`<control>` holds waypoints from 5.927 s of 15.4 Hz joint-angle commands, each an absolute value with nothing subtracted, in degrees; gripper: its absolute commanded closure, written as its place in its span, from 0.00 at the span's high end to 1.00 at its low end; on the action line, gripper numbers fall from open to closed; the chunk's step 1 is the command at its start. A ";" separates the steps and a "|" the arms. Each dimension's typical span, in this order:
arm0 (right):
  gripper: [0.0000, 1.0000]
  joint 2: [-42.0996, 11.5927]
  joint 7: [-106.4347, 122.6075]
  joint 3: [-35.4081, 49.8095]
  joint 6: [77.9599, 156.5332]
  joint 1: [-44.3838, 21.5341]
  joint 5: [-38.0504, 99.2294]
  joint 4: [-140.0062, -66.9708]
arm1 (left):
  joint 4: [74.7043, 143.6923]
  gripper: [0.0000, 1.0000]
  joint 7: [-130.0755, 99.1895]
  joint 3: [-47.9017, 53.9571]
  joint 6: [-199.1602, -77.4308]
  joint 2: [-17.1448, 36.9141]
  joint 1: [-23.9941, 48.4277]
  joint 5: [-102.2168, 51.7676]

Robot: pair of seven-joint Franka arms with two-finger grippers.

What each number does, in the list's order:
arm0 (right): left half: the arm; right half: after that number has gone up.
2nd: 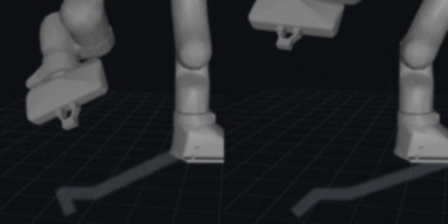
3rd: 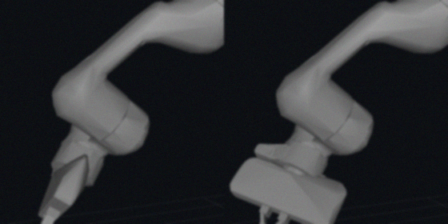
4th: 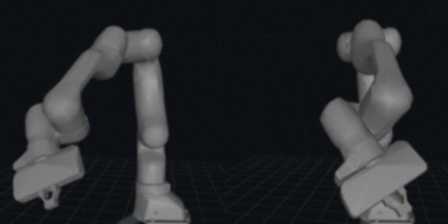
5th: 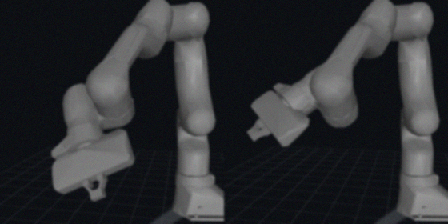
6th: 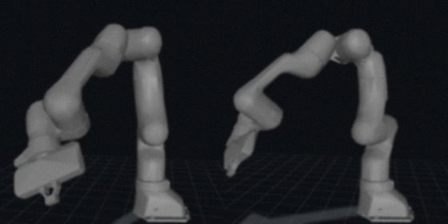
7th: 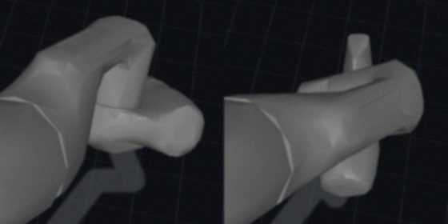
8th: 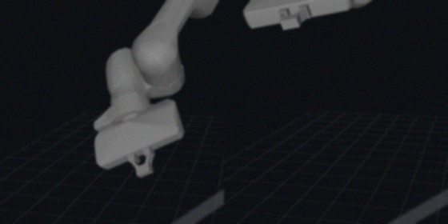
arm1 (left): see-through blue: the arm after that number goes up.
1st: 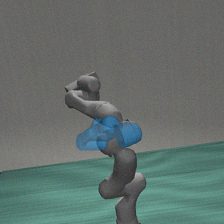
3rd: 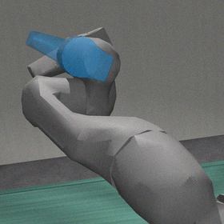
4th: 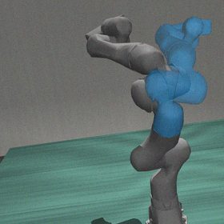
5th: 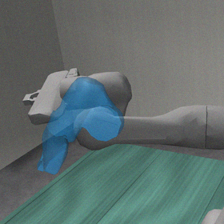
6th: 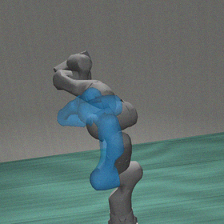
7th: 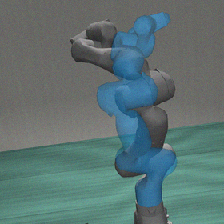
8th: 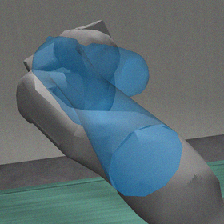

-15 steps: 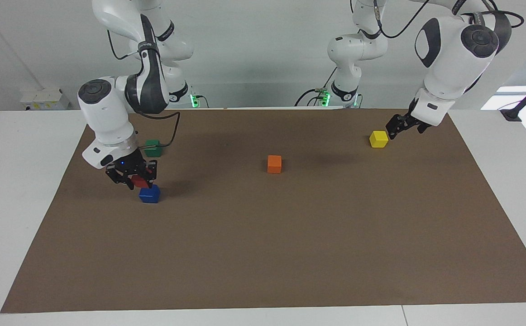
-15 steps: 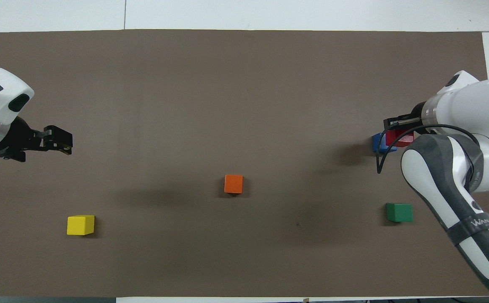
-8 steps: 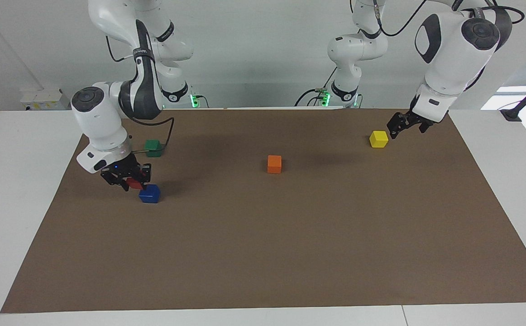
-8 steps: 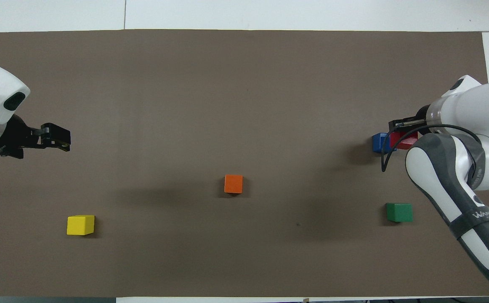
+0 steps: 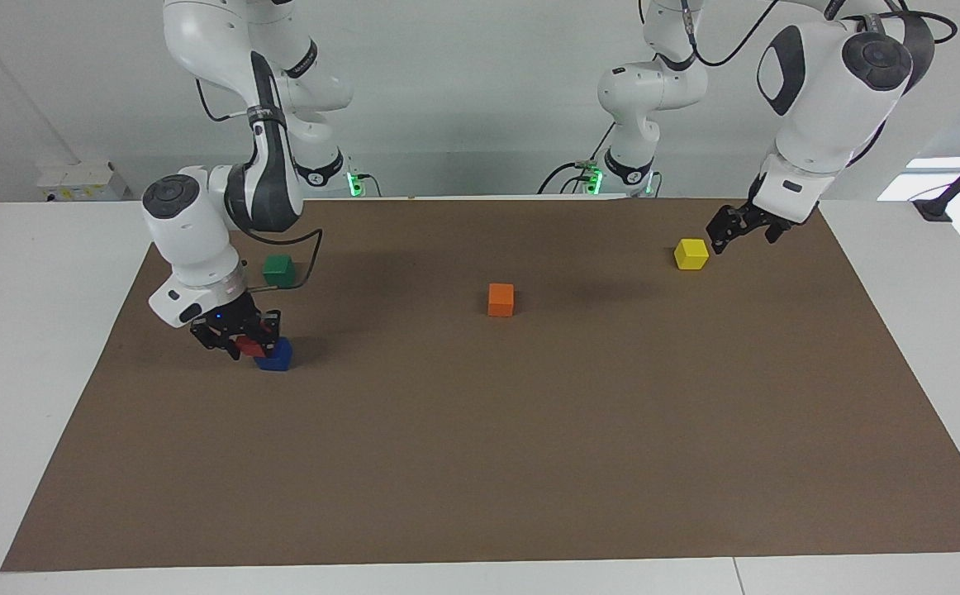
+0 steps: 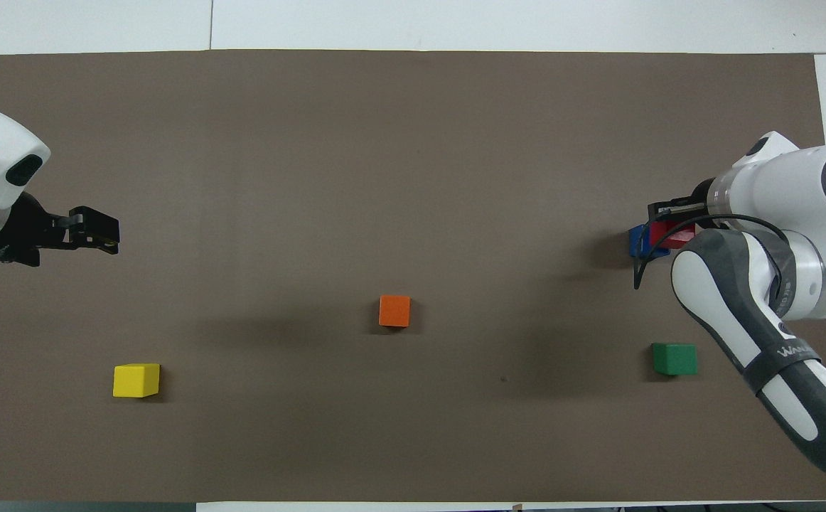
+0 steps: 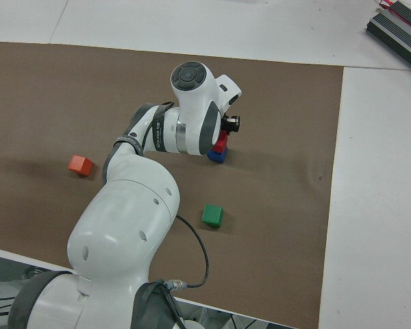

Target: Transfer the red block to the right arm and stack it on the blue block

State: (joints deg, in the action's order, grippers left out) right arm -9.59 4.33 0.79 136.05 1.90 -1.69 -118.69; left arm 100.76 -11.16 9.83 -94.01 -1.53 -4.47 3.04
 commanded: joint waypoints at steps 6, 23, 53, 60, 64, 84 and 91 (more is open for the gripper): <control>0.00 -8.96 0.36 1.32 136.50 2.11 -2.99 -119.88 | 100.81 1.00 -10.63 9.58 -95.10 -2.37 -3.43 3.87; 0.00 -8.35 0.97 1.32 136.58 1.14 -2.99 -121.55 | 99.75 1.00 -10.55 9.93 -94.92 -5.71 -3.61 3.60; 1.00 -8.52 2.37 1.32 132.73 2.20 -2.38 -119.46 | 99.14 1.00 -10.63 9.32 -96.68 -5.71 -3.60 -0.53; 1.00 -4.67 0.70 1.58 113.23 1.32 -0.44 -108.29 | 99.58 1.00 -10.81 9.58 -96.59 -6.42 -3.69 -0.53; 1.00 3.23 0.97 2.98 103.21 1.41 -0.09 -107.32 | 99.67 1.00 -10.90 9.49 -96.59 -6.50 -4.04 -0.53; 1.00 4.83 0.62 2.37 88.33 2.20 -1.06 -100.02 | 99.67 1.00 -10.90 9.49 -96.59 -6.42 -4.13 -0.53; 1.00 4.83 0.44 2.37 88.51 2.37 -1.05 -100.02 | 99.67 1.00 -10.90 9.49 -96.59 -6.42 -4.13 -0.53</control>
State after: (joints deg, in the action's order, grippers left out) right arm 5.42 1.48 2.23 89.61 1.85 -1.16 -101.16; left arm 99.24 -11.13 9.70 -97.06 -5.47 -4.01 0.37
